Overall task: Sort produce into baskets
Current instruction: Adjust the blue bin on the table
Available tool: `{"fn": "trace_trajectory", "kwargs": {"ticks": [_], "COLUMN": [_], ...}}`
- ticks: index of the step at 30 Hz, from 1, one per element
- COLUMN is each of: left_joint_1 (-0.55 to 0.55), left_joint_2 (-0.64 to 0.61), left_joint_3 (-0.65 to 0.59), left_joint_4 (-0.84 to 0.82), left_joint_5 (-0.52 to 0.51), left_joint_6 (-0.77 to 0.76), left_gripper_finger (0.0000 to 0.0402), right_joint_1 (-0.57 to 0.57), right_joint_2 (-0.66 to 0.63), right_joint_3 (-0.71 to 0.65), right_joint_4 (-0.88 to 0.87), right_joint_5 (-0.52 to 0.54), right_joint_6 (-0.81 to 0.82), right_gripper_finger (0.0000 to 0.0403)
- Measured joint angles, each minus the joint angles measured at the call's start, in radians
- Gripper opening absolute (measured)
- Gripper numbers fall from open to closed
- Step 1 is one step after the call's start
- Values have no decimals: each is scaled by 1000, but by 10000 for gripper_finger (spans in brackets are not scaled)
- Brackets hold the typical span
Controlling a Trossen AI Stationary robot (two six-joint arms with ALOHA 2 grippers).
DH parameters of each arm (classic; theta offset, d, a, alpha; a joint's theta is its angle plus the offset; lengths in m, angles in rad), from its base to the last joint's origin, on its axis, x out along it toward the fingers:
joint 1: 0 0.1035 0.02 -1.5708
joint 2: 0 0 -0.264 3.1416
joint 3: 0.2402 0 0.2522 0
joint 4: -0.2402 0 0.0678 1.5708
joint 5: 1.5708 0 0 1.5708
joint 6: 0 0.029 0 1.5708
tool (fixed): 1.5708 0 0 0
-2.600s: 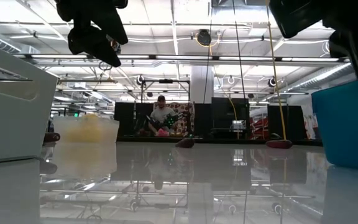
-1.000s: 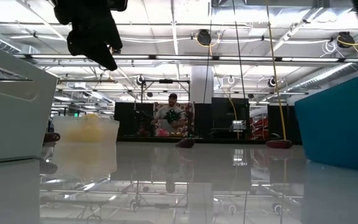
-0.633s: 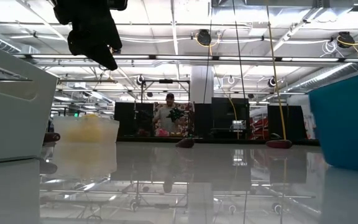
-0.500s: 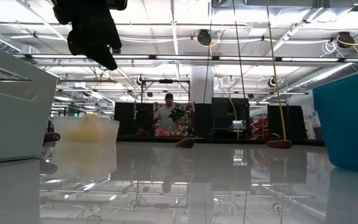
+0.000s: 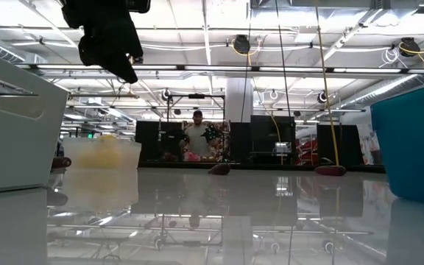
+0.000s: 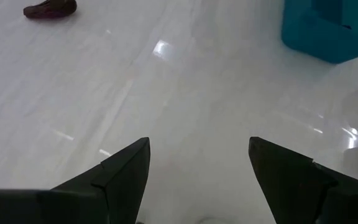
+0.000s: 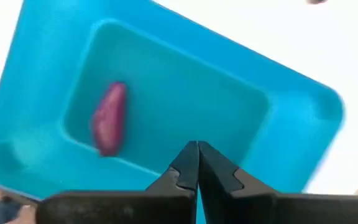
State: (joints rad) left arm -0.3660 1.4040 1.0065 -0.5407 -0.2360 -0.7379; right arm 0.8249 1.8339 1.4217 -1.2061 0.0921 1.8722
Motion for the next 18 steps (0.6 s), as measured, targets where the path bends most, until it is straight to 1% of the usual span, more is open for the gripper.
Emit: {"fn": "trace_trajectory", "kwargs": {"ticks": [3, 5, 12, 18], "left_joint_1": [0, 0, -5, -5], "left_joint_2": [0, 0, 0, 0], "left_joint_3": [0, 0, 0, 0], "left_joint_4": [-16, -37, -52, -51], "left_joint_5": [1, 4, 26, 31], "left_joint_6": [-31, -43, -69, -70], "left_gripper_finger": [279, 279, 279, 279], "right_joint_1": [13, 27, 72, 121], "right_joint_2": [-6, -5, -5, -5], "right_joint_3": [-8, -20, -61, -65], "right_joint_4": [-77, -84, 4, 35], "right_joint_5": [-45, -59, -72, -102], "right_joint_6": [-5, -6, 70, 163], "right_gripper_finger": [0, 0, 0, 0]}}
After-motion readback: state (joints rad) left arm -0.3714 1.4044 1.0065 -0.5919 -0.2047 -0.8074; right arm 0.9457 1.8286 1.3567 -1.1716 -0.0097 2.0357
